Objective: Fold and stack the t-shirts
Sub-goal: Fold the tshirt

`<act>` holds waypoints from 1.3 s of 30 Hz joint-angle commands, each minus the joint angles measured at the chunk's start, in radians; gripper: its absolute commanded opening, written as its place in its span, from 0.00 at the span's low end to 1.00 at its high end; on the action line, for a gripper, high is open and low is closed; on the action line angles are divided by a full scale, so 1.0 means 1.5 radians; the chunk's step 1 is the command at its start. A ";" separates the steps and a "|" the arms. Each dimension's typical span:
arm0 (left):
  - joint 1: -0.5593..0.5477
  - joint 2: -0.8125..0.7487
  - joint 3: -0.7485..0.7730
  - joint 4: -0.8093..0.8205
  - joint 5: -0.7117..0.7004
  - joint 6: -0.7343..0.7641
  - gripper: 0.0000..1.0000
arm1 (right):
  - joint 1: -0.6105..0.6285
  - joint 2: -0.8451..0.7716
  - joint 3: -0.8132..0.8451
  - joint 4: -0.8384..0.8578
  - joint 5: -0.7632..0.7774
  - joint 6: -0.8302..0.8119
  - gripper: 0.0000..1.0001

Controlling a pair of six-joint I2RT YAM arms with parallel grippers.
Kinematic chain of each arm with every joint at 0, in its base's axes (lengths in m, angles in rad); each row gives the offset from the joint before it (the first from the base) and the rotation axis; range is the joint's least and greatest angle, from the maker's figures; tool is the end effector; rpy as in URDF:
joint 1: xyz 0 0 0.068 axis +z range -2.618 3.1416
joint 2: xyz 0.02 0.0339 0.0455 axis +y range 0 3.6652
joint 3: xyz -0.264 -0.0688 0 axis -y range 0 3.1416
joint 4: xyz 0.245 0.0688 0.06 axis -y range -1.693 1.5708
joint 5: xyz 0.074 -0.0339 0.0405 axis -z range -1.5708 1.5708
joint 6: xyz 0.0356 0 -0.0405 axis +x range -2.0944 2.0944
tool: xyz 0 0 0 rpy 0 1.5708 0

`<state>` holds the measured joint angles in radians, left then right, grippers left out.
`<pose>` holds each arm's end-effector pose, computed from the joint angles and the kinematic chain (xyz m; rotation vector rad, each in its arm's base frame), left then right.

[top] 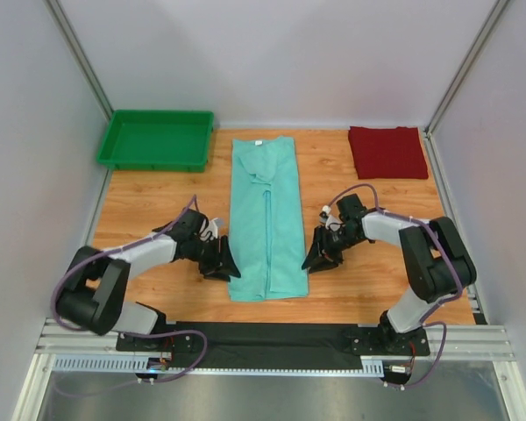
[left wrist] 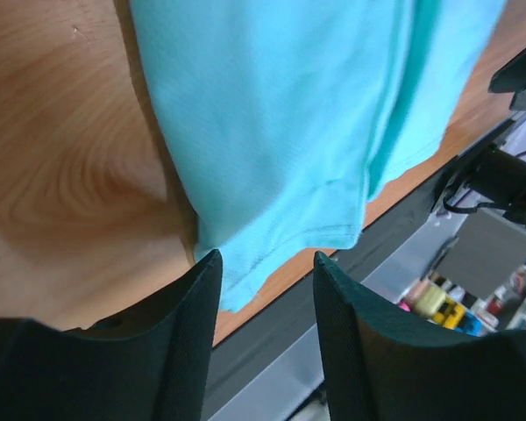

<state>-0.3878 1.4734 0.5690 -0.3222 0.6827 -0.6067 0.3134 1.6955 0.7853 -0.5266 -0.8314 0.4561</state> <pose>0.2019 -0.1067 0.1251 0.1382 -2.8904 1.1413 0.2427 0.1063 0.1217 -0.1130 -2.7058 -1.1757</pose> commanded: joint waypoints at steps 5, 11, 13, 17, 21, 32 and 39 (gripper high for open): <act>-0.005 -0.236 -0.004 -0.102 -0.103 -0.091 0.62 | 0.004 -0.114 -0.023 -0.071 0.074 0.001 0.46; -0.006 -0.243 -0.058 -0.117 -0.139 -0.151 0.59 | 0.038 -0.139 -0.093 -0.010 0.093 0.057 0.45; -0.006 -0.206 -0.075 -0.103 -0.141 -0.151 0.56 | 0.056 -0.138 -0.113 0.018 0.099 0.082 0.45; -0.010 -0.162 -0.091 -0.075 -0.146 -0.150 0.57 | 0.105 -0.133 -0.134 0.050 0.128 0.118 0.45; -0.023 -0.131 -0.096 -0.064 -0.154 -0.139 0.59 | 0.104 -0.136 -0.147 0.062 0.150 0.131 0.45; -0.037 -0.080 -0.130 -0.015 -0.150 -0.147 0.49 | 0.104 -0.125 -0.136 0.070 0.184 0.145 0.45; -0.037 -0.087 -0.132 -0.017 -0.164 -0.147 0.45 | 0.104 -0.092 -0.125 0.087 0.184 0.151 0.45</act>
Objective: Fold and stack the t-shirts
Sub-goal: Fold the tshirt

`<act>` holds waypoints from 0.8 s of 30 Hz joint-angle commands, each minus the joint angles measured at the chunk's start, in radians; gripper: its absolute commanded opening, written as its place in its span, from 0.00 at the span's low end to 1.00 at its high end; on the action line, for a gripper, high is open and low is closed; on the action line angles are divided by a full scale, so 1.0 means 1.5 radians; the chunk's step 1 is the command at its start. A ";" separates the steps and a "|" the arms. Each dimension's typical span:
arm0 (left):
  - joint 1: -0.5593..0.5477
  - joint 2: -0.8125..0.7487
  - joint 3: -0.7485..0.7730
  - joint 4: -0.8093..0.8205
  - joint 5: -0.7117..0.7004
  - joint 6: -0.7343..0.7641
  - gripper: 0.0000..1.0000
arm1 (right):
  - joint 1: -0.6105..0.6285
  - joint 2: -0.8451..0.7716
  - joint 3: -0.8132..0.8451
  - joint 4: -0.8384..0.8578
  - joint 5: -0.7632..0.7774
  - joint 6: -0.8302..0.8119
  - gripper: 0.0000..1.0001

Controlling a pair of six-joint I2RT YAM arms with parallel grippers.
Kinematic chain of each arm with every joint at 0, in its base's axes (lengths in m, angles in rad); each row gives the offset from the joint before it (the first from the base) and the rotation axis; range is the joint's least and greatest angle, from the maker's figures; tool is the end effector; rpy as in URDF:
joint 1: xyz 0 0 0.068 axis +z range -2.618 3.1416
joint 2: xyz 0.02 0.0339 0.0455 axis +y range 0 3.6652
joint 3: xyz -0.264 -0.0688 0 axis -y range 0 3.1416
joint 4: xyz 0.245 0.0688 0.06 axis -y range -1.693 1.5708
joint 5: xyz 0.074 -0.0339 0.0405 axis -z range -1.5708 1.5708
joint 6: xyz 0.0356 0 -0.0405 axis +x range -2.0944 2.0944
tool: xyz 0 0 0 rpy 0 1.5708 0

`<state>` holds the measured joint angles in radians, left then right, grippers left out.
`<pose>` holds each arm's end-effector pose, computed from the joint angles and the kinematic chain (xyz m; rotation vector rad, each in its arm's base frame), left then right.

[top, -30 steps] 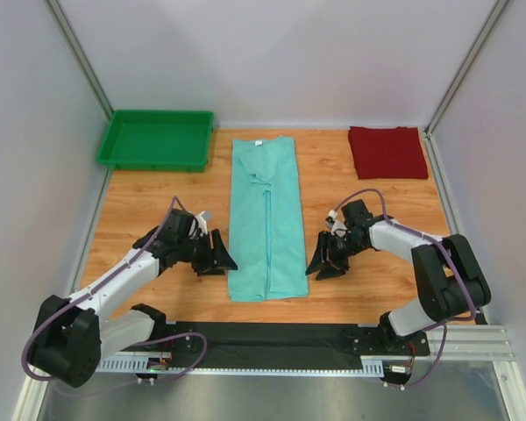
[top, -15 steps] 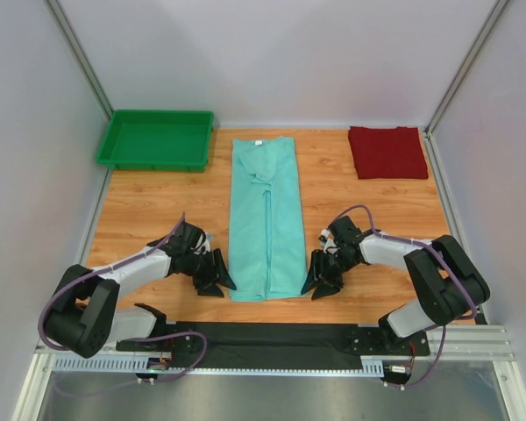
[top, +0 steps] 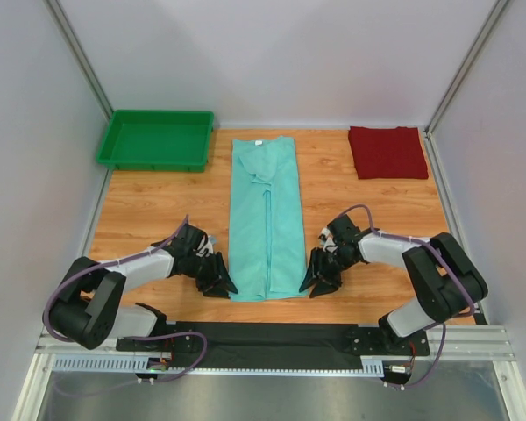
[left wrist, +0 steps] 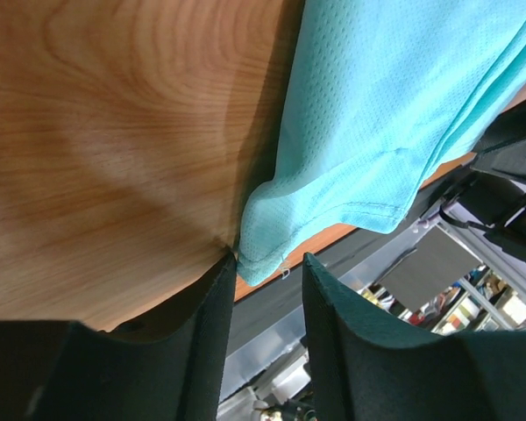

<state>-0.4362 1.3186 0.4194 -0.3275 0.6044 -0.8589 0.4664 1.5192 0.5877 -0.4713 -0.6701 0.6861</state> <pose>0.1622 -0.0979 0.1175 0.4501 -2.8392 1.0146 0.1845 0.1177 0.1159 -0.2223 -2.7547 -0.9332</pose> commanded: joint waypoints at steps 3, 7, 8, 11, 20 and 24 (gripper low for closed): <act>-0.005 0.018 -0.034 -0.016 -0.113 0.023 0.40 | 0.003 0.037 0.015 0.051 0.081 -0.006 0.44; -0.005 0.014 -0.034 -0.015 -0.116 0.022 0.34 | 0.002 0.054 0.023 0.054 0.080 -0.011 0.41; -0.005 0.014 -0.033 -0.015 -0.116 0.023 0.33 | 0.002 0.058 0.024 0.053 0.081 -0.012 0.40; -0.005 0.013 -0.028 -0.009 -0.116 0.022 0.21 | 0.002 0.060 0.021 0.058 0.076 -0.015 0.32; -0.042 -0.044 -0.035 -0.041 -0.116 0.003 0.00 | 0.016 0.027 -0.034 0.053 0.048 -0.032 0.00; -0.094 -0.104 -0.045 -0.077 -0.130 -0.032 0.00 | 0.056 -0.035 -0.077 0.039 0.027 -0.010 0.00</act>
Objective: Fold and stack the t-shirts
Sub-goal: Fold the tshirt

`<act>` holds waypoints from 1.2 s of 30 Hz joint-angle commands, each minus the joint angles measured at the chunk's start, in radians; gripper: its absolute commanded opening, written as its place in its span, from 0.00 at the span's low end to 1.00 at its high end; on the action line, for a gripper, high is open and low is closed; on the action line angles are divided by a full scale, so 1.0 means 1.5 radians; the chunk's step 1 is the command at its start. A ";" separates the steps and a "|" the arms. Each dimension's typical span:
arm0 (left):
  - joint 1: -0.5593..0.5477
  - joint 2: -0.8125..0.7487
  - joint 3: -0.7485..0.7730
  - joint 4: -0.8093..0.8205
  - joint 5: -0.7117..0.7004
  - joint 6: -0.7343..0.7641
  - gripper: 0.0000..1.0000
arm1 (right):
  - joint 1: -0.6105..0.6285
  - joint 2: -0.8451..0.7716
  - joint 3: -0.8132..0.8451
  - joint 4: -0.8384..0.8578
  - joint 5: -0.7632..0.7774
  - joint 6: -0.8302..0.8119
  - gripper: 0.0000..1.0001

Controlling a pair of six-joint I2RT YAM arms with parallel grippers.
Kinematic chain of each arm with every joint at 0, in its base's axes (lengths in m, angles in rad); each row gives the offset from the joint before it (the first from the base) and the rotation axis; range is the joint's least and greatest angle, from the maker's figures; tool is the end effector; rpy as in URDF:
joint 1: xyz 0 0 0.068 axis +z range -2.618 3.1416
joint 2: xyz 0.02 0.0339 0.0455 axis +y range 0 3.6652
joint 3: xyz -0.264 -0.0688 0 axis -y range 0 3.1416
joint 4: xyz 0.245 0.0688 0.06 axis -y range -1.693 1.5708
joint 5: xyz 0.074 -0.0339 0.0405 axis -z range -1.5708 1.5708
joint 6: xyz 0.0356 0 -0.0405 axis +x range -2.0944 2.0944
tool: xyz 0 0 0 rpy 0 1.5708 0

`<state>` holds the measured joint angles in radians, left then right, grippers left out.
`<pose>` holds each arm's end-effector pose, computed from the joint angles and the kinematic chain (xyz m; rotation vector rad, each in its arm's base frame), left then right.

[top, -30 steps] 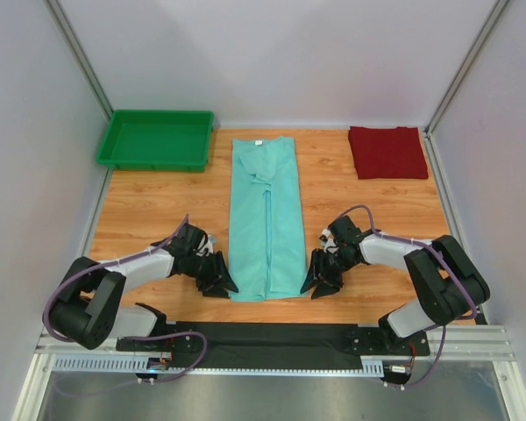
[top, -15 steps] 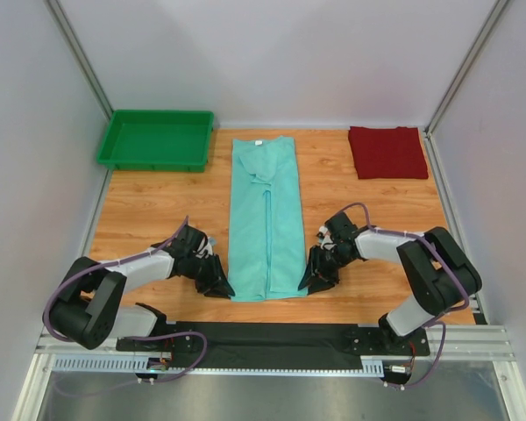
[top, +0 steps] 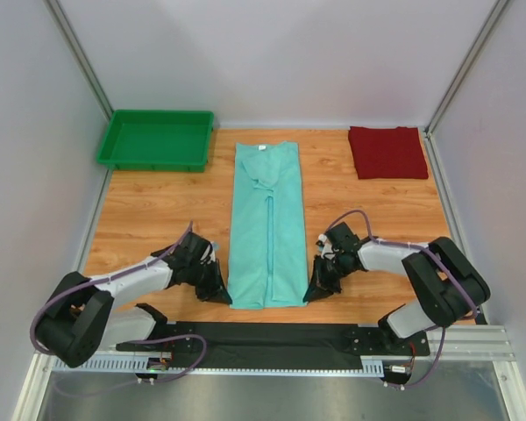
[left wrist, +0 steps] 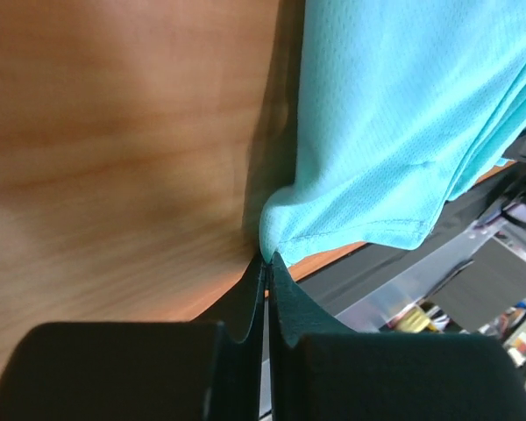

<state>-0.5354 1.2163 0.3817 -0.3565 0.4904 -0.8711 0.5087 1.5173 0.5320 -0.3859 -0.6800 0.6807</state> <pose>0.1432 -0.1044 0.1219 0.3548 -2.9476 0.9345 0.1738 0.1225 0.1064 -0.1397 -2.7582 -0.9635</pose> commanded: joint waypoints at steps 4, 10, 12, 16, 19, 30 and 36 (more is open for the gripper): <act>-0.075 -0.107 -0.037 -0.097 -0.058 -0.068 0.00 | 0.085 -0.108 -0.091 -0.005 0.015 0.051 0.00; -0.106 -0.192 0.043 -0.209 -0.079 -0.089 0.00 | 0.089 -0.189 -0.067 -0.087 0.016 0.046 0.00; -0.096 -0.161 0.125 -0.217 -0.097 -0.060 0.00 | 0.047 -0.168 -0.002 -0.122 0.019 0.025 0.00; -0.057 0.008 0.298 -0.214 -0.084 0.019 0.00 | -0.040 -0.077 0.158 -0.189 0.016 -0.051 0.00; -0.002 0.175 0.449 -0.206 -0.053 0.065 0.00 | -0.087 0.030 0.297 -0.228 -0.007 -0.088 0.00; 0.105 0.452 0.776 -0.230 0.000 0.115 0.00 | -0.155 0.278 0.632 -0.333 -0.013 -0.143 0.00; 0.129 0.504 0.800 -0.212 0.013 0.117 0.00 | -0.189 0.344 0.690 -0.345 -0.017 -0.156 0.00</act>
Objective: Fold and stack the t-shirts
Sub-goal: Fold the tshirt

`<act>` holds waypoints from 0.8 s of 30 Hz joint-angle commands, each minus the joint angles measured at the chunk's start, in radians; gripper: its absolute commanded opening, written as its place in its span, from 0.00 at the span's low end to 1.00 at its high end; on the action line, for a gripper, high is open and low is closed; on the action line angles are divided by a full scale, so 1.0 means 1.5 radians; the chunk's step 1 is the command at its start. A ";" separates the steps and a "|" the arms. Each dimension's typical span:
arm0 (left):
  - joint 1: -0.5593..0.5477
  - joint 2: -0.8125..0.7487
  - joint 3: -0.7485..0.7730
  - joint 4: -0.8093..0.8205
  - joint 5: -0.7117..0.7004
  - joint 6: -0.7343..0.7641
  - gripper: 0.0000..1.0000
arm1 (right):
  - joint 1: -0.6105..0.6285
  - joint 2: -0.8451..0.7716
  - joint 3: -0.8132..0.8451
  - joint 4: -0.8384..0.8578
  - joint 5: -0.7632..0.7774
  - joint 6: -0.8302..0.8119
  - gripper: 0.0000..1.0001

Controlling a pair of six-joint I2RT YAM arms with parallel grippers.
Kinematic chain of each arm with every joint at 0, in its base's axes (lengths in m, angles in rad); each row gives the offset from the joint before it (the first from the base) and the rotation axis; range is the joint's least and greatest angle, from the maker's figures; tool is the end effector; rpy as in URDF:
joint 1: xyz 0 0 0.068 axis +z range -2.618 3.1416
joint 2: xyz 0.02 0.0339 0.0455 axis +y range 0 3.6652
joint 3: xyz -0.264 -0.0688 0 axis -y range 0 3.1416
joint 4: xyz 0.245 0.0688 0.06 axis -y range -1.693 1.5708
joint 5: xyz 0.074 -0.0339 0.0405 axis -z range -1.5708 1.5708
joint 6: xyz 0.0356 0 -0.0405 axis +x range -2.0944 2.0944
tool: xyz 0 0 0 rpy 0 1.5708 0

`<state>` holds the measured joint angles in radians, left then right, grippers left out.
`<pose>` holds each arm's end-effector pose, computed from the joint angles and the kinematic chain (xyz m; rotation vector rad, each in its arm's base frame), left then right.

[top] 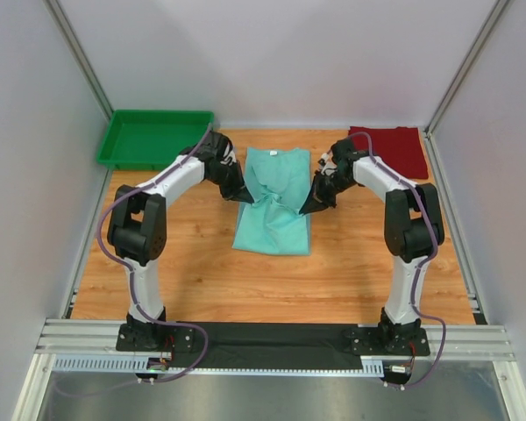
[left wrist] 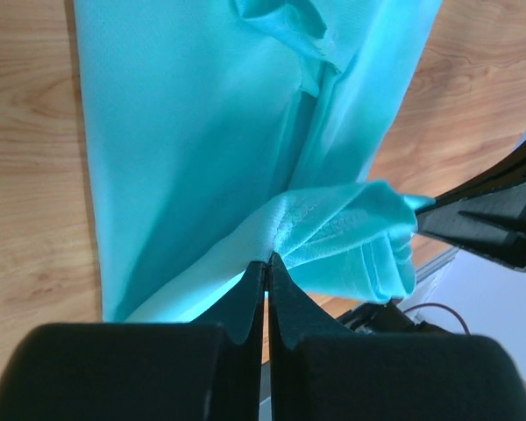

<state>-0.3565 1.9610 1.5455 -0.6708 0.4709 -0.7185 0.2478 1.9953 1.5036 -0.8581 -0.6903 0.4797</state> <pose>0.3861 -0.1610 0.2201 -0.3427 2.8002 -0.9366 0.3776 0.1189 0.1923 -0.2203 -2.8906 -1.0877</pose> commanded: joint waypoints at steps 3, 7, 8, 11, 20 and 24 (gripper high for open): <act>0.015 0.024 0.030 0.001 0.030 0.016 0.00 | -0.023 0.050 0.062 -0.040 -0.014 -0.033 0.00; 0.025 0.036 0.030 0.013 0.028 0.011 0.00 | -0.035 0.069 0.078 -0.032 -0.025 -0.034 0.00; 0.027 0.037 0.028 0.015 0.026 0.009 0.00 | -0.039 0.075 0.085 -0.032 -0.027 -0.037 0.00; 0.036 0.049 0.040 0.017 0.030 0.010 0.00 | -0.042 0.101 0.111 -0.039 -0.037 -0.042 0.00; 0.057 0.107 0.095 0.010 0.043 0.021 0.00 | -0.055 0.150 0.153 -0.035 -0.036 -0.021 0.00; 0.057 0.148 0.147 -0.009 0.045 0.061 0.14 | -0.068 0.175 0.199 -0.040 -0.010 -0.012 0.09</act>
<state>-0.2760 2.1468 1.6901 -0.6659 0.5159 -0.6865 0.1669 2.2299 1.7237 -0.9146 -0.7223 0.4465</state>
